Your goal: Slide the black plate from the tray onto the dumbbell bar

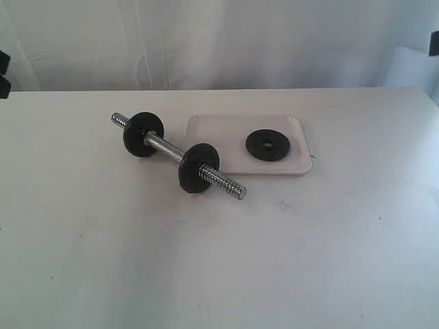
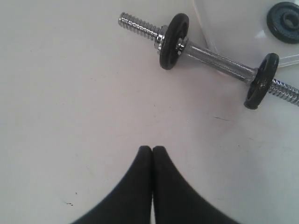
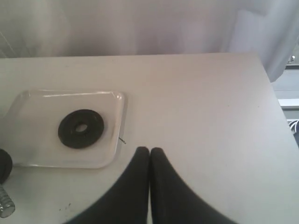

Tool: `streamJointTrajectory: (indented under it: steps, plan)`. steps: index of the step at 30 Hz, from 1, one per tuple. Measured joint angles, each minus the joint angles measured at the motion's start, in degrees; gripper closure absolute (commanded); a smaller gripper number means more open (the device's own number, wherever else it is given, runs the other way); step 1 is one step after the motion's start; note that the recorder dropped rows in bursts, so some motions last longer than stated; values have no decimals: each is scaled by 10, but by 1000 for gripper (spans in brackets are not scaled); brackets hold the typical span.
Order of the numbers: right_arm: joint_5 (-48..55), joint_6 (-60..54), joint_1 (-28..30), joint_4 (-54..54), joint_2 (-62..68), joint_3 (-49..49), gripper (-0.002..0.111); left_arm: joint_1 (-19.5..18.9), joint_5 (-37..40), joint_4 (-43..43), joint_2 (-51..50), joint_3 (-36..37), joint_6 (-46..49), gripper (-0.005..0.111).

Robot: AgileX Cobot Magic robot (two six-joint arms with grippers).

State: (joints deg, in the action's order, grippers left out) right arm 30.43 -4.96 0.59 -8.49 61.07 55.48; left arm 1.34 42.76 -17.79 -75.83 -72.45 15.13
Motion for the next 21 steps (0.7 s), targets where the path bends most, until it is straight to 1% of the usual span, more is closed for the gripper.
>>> streamJointTrajectory:
  steps: [3, 5, 11, 13, 14, 15, 16, 18, 19, 21]
  plan:
    - [0, -18, 0, -6, 24, 0, 108, 0, 26, -12, -52, -38, 18, 107]
    - [2, -48, 0, -24, 45, 0, 108, 0, 51, -20, -109, -83, 36, 107]
    - [7, -92, 0, -49, 84, 1, 108, 0, 103, -55, -199, -180, 90, 107]
    - [19, -95, 0, -49, 99, 7, 108, 0, 124, -74, -227, -210, 110, 107]
    - [44, -96, 0, -50, 116, 20, 108, 0, 146, -97, -257, -243, 134, 106]
    - [58, -96, 0, -51, 123, 26, 108, 1, 155, -106, -272, -258, 145, 100]
    - [83, -97, -1, -53, 139, 38, 108, 2, 168, -118, -294, -278, 169, 92]
    - [114, -97, -1, -54, 163, 52, 108, 11, 179, -122, -329, -311, 205, 72]
    - [121, -97, -1, -54, 174, 55, 108, 18, 179, -124, -342, -320, 220, 59]
    - [126, -97, -1, -54, 192, 56, 108, 30, 171, -126, -367, -333, 238, 45]
